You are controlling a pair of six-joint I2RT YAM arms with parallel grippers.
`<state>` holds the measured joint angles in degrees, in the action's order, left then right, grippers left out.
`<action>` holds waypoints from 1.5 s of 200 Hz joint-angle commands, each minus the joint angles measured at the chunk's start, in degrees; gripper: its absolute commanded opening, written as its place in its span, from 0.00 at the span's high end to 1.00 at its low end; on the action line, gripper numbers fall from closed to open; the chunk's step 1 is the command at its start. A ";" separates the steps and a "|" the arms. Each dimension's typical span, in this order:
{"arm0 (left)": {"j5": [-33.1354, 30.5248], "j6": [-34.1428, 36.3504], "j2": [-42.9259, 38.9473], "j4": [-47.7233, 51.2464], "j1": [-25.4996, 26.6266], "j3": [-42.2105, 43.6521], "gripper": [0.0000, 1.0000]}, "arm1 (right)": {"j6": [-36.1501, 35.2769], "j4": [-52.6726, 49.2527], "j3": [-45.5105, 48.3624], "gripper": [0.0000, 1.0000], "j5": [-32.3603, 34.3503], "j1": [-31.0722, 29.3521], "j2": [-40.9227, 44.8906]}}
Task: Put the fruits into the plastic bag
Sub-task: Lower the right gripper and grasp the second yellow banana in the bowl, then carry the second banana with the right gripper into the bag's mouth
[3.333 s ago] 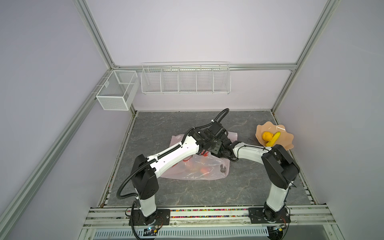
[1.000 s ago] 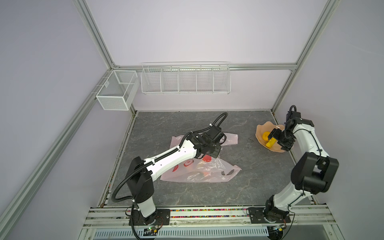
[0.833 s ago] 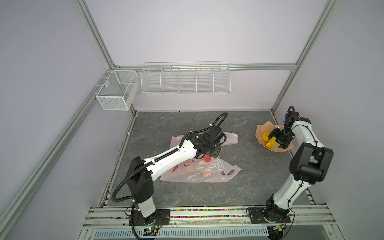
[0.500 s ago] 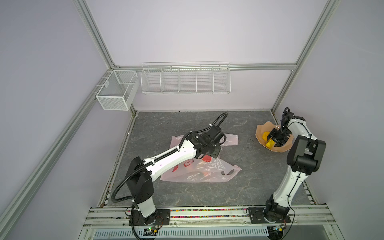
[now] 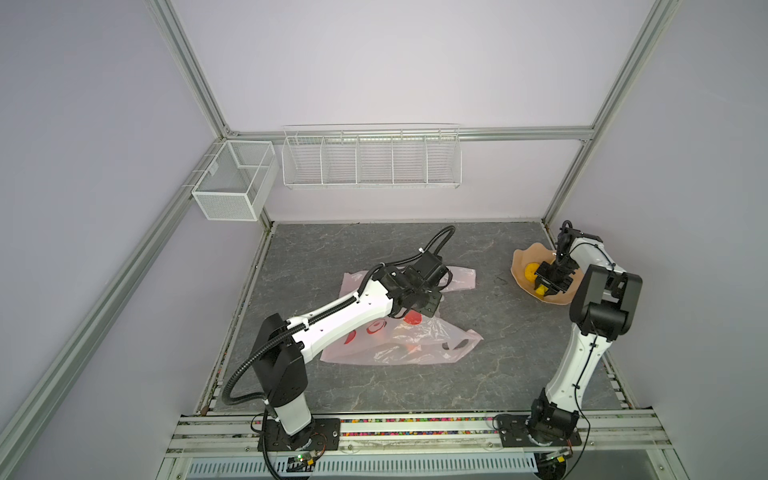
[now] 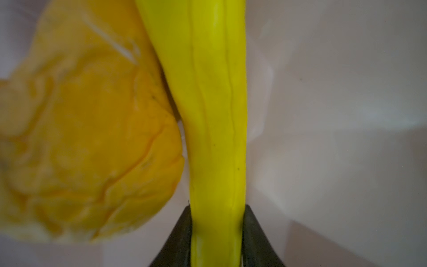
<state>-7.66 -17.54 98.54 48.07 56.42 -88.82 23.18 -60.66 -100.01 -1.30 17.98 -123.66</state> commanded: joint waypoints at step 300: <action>-1.74 0.50 -0.68 2.29 0.18 -3.17 1.00 | 2.54 27.51 44.17 0.90 -54.76 -12.49 40.39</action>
<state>-8.14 -17.43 98.54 48.95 56.42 -89.80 23.03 -38.20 -60.69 -50.17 6.61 -86.37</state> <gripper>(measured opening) 0.047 0.302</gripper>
